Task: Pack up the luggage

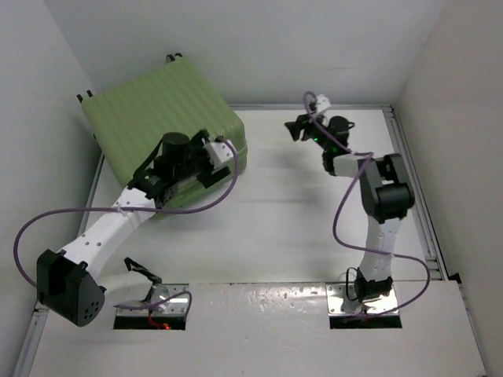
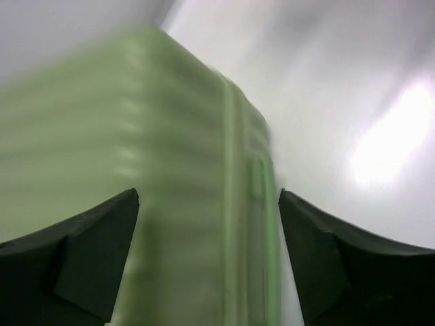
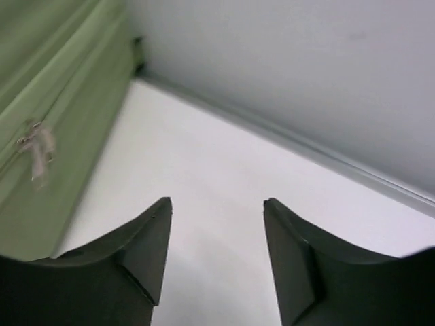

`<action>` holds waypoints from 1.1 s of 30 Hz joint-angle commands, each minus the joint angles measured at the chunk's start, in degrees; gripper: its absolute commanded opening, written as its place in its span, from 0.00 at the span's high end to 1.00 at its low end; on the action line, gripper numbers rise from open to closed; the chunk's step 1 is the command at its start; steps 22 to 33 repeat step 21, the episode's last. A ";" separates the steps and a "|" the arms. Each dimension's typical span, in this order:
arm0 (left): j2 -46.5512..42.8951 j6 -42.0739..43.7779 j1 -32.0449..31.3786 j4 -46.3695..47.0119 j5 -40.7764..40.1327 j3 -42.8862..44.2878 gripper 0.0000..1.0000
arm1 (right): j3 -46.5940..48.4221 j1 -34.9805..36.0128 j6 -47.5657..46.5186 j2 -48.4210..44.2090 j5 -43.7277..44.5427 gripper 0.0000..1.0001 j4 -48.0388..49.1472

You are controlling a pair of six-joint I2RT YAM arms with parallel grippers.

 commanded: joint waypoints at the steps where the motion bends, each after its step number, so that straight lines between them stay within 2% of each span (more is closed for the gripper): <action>1: -0.18 -8.39 -3.64 4.22 -7.75 7.67 0.08 | -5.80 -1.80 1.13 -10.39 3.66 0.41 -0.31; 3: 1.30 -10.76 -6.11 1.77 -10.73 13.46 0.01 | -8.45 -3.03 2.17 -16.28 3.92 0.37 -2.94; 5: 3.67 -14.28 -6.90 -4.81 -12.84 20.49 0.01 | -10.83 -4.61 3.32 -22.94 3.40 0.34 -8.45; 7: 8.40 -17.87 -6.90 -13.47 -16.19 25.07 0.01 | -8.49 -6.53 7.89 -25.86 -0.19 0.28 -21.10; 9: 11.06 -24.55 -4.02 -18.08 -14.63 29.74 0.01 | -4.19 -9.60 8.60 -29.11 -7.73 0.00 -45.73; 10: 11.77 -26.66 -2.53 -19.50 -14.01 29.75 0.01 | -3.03 -10.06 7.56 -29.91 -8.72 0.00 -50.20; 11: 11.77 -29.90 0.62 -20.38 -13.22 28.44 0.01 | -4.67 -12.58 7.02 -34.09 -9.34 0.00 -58.68; 15: 8.88 -34.59 7.93 -18.29 -6.46 22.81 0.01 | -14.16 -15.24 3.16 -47.88 -6.38 0.00 -59.03; 18: 8.87 -35.47 11.45 -17.14 -5.12 22.19 0.01 | -14.36 -17.17 1.13 -51.96 -5.13 0.00 -63.42; 21: 8.34 -37.49 14.53 -14.77 -2.14 22.71 0.01 | -12.51 -19.02 1.92 -53.11 -4.60 0.00 -64.48; 33: 8.34 -37.49 14.53 -14.77 -2.14 22.71 0.01 | -12.51 -19.02 1.92 -53.11 -4.60 0.00 -64.48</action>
